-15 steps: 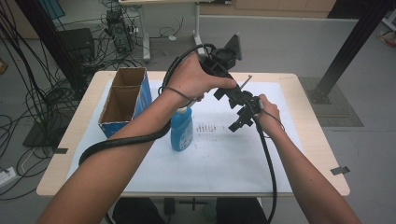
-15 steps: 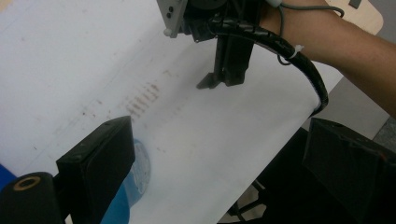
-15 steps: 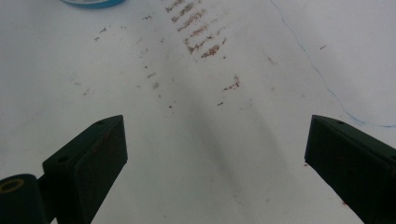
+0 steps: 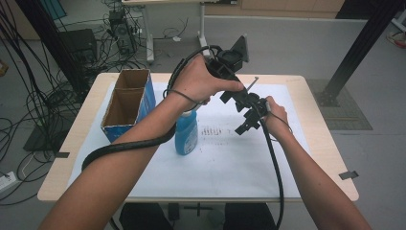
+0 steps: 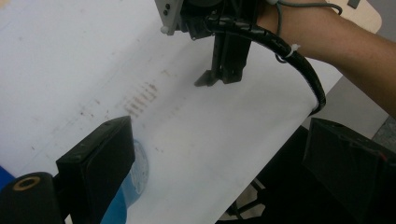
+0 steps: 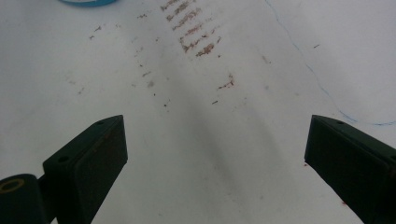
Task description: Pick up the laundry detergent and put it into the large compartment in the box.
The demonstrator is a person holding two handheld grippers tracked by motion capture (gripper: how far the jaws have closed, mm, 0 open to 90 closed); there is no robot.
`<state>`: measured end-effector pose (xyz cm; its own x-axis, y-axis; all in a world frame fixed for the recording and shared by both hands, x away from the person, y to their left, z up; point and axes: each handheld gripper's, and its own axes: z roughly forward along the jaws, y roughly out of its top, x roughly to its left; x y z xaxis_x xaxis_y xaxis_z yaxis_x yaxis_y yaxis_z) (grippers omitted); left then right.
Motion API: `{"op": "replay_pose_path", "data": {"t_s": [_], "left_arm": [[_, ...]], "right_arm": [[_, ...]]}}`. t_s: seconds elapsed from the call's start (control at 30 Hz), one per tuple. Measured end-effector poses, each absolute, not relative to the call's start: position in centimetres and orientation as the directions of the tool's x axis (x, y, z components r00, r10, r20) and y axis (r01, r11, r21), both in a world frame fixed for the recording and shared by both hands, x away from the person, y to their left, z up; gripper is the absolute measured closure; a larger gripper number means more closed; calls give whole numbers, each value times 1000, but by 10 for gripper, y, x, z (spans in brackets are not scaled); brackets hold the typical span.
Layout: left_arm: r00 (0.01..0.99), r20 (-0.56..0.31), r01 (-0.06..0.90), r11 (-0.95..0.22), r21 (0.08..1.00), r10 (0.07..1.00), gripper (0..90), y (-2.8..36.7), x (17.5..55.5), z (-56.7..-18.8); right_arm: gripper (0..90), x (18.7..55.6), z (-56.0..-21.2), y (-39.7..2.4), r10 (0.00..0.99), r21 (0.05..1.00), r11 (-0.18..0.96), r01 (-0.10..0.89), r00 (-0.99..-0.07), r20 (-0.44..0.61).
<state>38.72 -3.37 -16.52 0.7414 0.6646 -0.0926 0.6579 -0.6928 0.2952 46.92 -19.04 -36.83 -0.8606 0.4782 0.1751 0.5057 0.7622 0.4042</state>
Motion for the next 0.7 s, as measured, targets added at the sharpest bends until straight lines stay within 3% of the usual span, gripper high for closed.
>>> {"op": "replay_pose_path", "data": {"t_s": [0.7], "left_arm": [[691,-43,697,-650,303,721,91,-7,398,-158]], "right_arm": [[57,471,-370,-190,476,406,762,504,-862,177]]}}
